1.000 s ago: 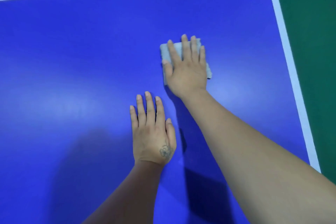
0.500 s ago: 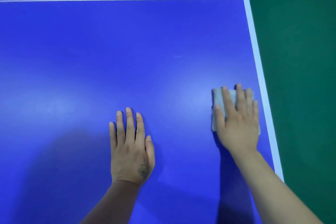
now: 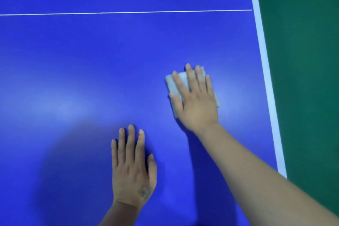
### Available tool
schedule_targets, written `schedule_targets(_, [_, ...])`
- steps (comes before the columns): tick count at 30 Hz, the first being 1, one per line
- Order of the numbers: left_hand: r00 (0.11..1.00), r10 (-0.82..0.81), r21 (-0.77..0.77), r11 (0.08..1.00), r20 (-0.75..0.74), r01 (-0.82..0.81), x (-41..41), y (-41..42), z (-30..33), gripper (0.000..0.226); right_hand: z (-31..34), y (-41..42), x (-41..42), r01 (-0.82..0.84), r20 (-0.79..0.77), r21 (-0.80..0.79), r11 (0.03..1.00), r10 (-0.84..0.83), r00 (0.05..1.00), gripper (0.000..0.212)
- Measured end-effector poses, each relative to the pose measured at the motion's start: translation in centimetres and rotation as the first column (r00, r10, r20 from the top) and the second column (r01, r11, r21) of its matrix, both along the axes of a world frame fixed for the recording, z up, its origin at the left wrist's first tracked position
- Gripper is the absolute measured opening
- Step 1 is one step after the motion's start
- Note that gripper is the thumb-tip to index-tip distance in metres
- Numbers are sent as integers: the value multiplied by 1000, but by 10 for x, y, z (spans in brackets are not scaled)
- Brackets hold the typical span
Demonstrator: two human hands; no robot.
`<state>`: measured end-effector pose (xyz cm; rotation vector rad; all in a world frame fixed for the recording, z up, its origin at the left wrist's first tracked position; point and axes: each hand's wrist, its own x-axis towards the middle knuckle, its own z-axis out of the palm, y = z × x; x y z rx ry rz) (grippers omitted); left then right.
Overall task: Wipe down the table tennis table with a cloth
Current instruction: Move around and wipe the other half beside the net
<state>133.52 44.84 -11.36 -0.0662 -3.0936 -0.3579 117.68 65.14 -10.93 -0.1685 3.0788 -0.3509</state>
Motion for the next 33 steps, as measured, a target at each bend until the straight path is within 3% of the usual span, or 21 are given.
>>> schedule_targets(3, [989,130,114,986,-66,-122,-42,17,6,51,1,36,44,-53,24,19,998,53,998,61])
schedule_targets(6, [984,163,164,975,-69,-150,-123,49,9,58,1,74,65,79,34,44,996,-81,996,61])
schedule_targets(8, [985,171,101,981,-38,-166,-168,65,5,67,0,91,61,163,67,62,985,-168,984,61])
schedule_targets(12, [986,166,-45,985,-5,-166,-200,74,-9,73,-3,114,6,331,55,110,937,-338,939,62])
schedule_targets(17, [983,183,-67,980,-29,-185,-201,75,-11,74,-5,128,-107,445,34,54,894,-447,894,65])
schedule_targets(25, [980,198,-127,971,-30,-200,-202,77,-7,75,-1,64,-213,260,53,35,965,-262,964,65])
schedule_targets(33, [980,193,-116,973,-54,-198,-202,77,-5,70,12,18,-158,3,128,-67,998,5,992,59])
